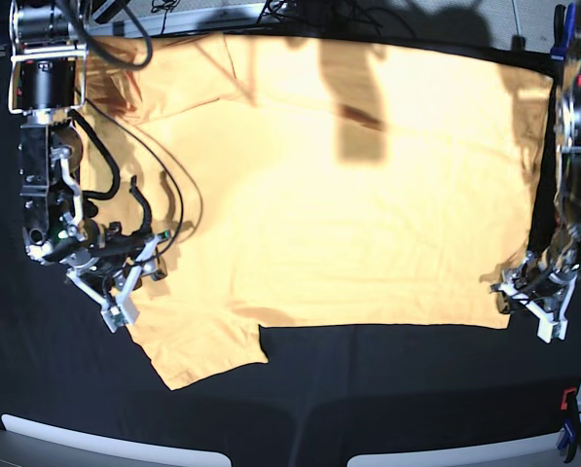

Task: Layout the t-shirt on the table in an organized manner, then fold the t-shirt properly
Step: 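Release and reach both grippers to the shirt's opposite edge corners, then grasp the opposite edge corners with both grippers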

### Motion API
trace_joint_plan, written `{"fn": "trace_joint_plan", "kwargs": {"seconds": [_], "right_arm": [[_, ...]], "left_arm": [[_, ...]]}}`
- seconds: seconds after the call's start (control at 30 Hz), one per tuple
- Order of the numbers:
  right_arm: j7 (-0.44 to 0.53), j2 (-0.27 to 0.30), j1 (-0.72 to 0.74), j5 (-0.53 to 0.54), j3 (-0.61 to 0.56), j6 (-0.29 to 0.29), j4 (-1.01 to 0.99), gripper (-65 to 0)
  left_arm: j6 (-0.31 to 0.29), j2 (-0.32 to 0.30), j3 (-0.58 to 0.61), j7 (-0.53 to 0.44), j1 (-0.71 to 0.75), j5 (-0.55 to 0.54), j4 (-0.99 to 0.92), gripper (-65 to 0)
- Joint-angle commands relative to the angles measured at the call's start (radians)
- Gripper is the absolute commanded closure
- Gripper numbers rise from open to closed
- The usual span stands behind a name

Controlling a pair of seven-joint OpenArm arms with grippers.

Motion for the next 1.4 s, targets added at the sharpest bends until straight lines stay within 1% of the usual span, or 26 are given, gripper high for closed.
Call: {"fn": "trace_joint_plan", "kwargs": {"seconds": [0.0, 0.13, 0.27, 0.3, 0.33, 0.37, 0.43, 0.47, 0.57, 0.6, 0.63, 0.73, 0.8, 0.87, 0.93, 1.03, 1.07, 1.13, 1.2, 1.27, 1.37], "right_arm": [[0.018, 0.017, 0.026, 0.01, 0.006, 0.005, 0.017, -26.1], [0.005, 0.033, 0.025, 0.01, 0.006, 0.008, 0.017, -26.1], [-0.021, 0.047, 0.025, 0.01, 0.006, 0.015, 0.017, -26.1], [-0.028, 0.05, 0.025, 0.012, 0.006, 0.016, 0.017, -26.1], [-0.036, 0.056, 0.025, 0.015, 0.006, 0.02, 0.017, -26.1], [-0.046, 0.06, 0.025, 0.014, 0.006, 0.027, 0.017, -26.1], [-0.057, 0.067, 0.025, 0.014, 0.006, 0.044, 0.017, -26.1], [-0.058, 0.072, 0.025, 0.014, 0.006, 0.049, 0.017, -26.1], [-0.057, 0.078, 0.026, 0.014, 0.006, 0.05, 0.017, -26.1], [-0.057, 0.08, 0.025, 0.014, 0.006, 0.05, 0.017, -26.1], [-0.056, 0.08, 0.025, 0.015, 0.006, 0.05, 0.017, -26.1], [-0.056, 0.08, 0.031, 0.014, 0.006, 0.05, 0.017, -26.1], [-0.056, 0.081, 0.039, 0.014, 0.006, 0.05, 0.017, -26.1], [-0.05, 0.083, 0.051, 0.014, 0.006, 0.051, 0.017, -26.1], [-0.04, 0.089, 0.064, 0.016, 0.006, 0.051, 0.017, -26.1], [-0.019, 0.1, 0.079, 0.018, 0.006, 0.05, 0.017, -26.1], [0.003, 0.104, 0.08, 0.018, 0.006, 0.05, 0.017, -26.1], [0.05, 0.111, 0.08, 0.015, 0.006, 0.05, 0.017, -26.1], [0.054, 0.109, 0.084, -0.007, 0.006, 0.044, 0.014, -26.1], [0.05, 0.107, 0.106, -0.023, 0.006, 0.043, -0.021, -26.1], [0.032, 0.107, 0.206, -0.001, 0.005, 0.045, -0.163, -26.1]], "left_arm": [[-0.002, -0.013, -0.004, -0.04, -0.056, -0.011, -0.017, -24.5], [-0.002, -0.002, -0.004, -0.044, -0.091, -0.011, -0.068, -24.5], [-0.002, 0.014, -0.004, -0.037, -0.077, -0.008, -0.073, -24.5], [0.002, 0.019, -0.004, -0.045, -0.072, 0.008, -0.074, -24.5], [0.027, 0.024, -0.004, -0.053, -0.068, 0.03, -0.074, -24.5], [0.071, 0.028, -0.004, -0.06, -0.066, 0.051, -0.074, -24.5], [0.132, 0.027, -0.004, -0.072, -0.066, 0.062, -0.074, -24.5], [0.143, 0.026, -0.004, -0.074, -0.067, 0.062, -0.074, -24.5], [0.14, 0.028, -0.004, -0.058, -0.068, 0.061, -0.074, -24.5], [0.133, 0.031, -0.004, -0.043, -0.068, 0.061, -0.074, -24.5], [0.105, 0.033, -0.004, -0.03, -0.068, 0.061, -0.074, -24.5], [-0.002, 0.044, -0.004, -0.001, -0.069, 0.054, -0.074, -24.5], [-0.03, 0.055, -0.004, 0.018, -0.069, 0.037, -0.074, -24.4], [-0.056, 0.066, -0.004, 0.032, -0.068, 0.027, -0.074, -22.4], [-0.058, 0.076, -0.004, 0.038, -0.069, 0.027, -0.074, -17.5], [-0.052, 0.077, -0.004, 0.01, -0.069, 0.032, -0.074, -4.8], [-0.037, 0.075, -0.004, 0.0, -0.069, 0.031, -0.074, 0.0], [0.009, 0.071, -0.004, -0.031, -0.068, 0.031, -0.074, 0.0], [0.048, 0.068, -0.004, -0.046, -0.069, 0.031, -0.074, 0.0], [0.059, 0.066, -0.004, -0.045, -0.069, 0.035, -0.074, 0.0], [0.059, 0.069, -0.004, -0.045, -0.069, 0.039, -0.074, 0.0]]}}
